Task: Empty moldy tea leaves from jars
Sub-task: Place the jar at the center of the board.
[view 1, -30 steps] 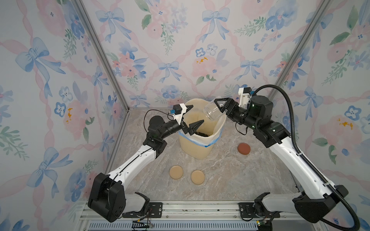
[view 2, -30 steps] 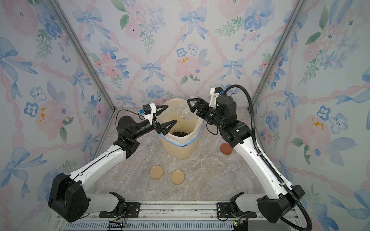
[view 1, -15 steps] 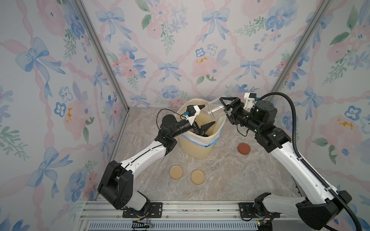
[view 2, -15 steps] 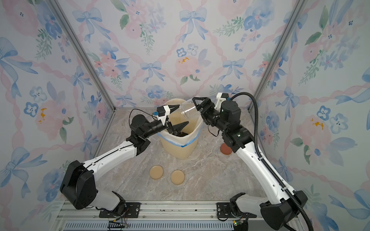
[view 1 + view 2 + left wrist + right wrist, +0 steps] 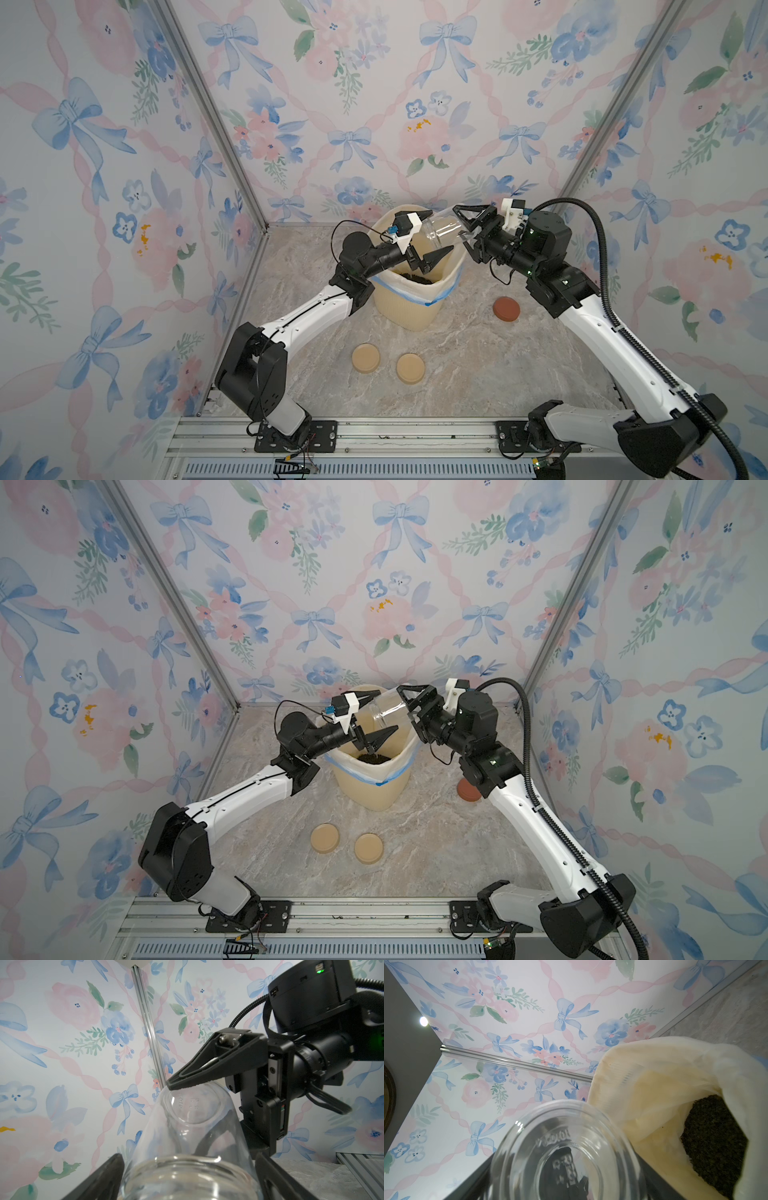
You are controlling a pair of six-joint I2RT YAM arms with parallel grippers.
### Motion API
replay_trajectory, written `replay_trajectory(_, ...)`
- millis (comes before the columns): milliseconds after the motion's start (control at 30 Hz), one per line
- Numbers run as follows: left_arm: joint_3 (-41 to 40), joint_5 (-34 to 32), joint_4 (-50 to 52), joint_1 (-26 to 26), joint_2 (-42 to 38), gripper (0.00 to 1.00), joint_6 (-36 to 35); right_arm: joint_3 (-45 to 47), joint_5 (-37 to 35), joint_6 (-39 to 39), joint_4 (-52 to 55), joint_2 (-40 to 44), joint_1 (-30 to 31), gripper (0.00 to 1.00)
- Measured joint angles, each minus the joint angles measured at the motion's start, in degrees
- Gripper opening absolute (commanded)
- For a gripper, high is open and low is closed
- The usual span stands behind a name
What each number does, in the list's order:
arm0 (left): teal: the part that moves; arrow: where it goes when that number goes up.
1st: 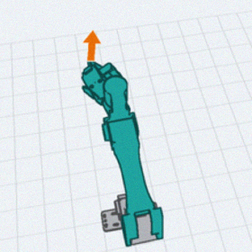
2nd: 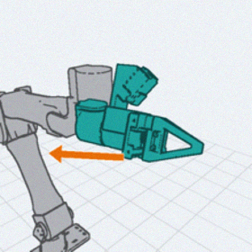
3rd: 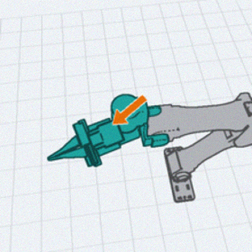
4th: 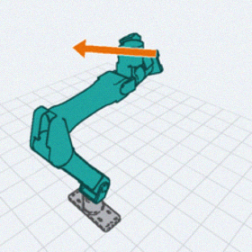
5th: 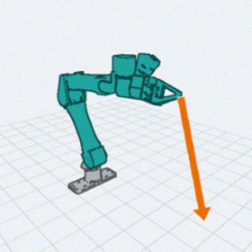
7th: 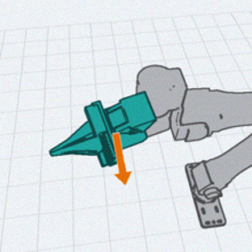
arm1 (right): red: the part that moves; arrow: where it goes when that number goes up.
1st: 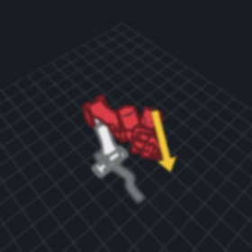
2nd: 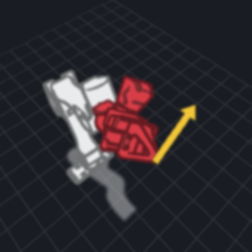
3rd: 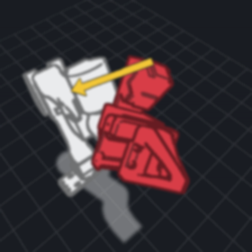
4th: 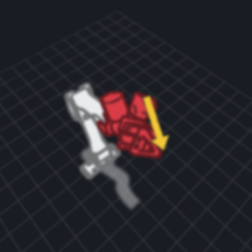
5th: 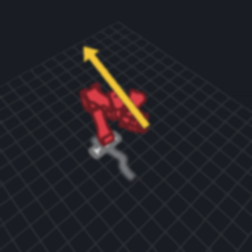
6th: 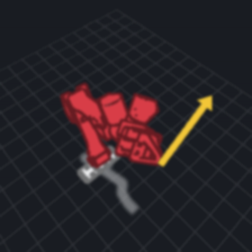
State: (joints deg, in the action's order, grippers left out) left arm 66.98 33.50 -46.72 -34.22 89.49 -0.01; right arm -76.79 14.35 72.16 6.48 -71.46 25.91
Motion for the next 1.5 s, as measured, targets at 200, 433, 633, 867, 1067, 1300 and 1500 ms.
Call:
replay_trajectory(200, 1.25, 1.05, 0.0, 0.0, 2.12, 0.98, 0.15, 0.57, 0.96, 1.18, -0.35, 0.0, 0.0, 0.67)
replay_trajectory(433, 1.75, 1.44, 0.07, 0.0, 2.73, 0.97, 0.17, 0.98, 1.81, 1.62, -1.2, 0.0, 0.0, 0.67)
replay_trajectory(633, 1.97, 1.49, -0.37, -0.28, 2.78, 0.92, 0.22, 1.11, 1.99, 2.03, -1.27, 0.0, 0.0, 0.67)
replay_trajectory(867, 1.97, 1.64, -0.83, -0.39, 2.84, 0.7, 0.48, 1.25, 1.99, 2.47, -1.64, 0.0, -0.07, 0.71)
replay_trajectory(1067, 1.97, 1.51, -1.25, -0.39, 2.89, 0.56, 0.66, 1.31, 2.21, 2.54, -1.92, 0.0, -0.07, 0.86)
replay_trajectory(1300, 2.01, 0.33, -1.64, -0.15, 2.89, 0.51, 2.29, 1.53, 3.3, 2.86, -3.23, 0.0, -0.07, 0.99)
replay_trajectory(1500, 2.03, -1.16, -1.66, 1.14, 2.86, 0.48, 4.44, 1.53, 3.93, 2.8, -3.82, 0.0, -0.07, 1.0)
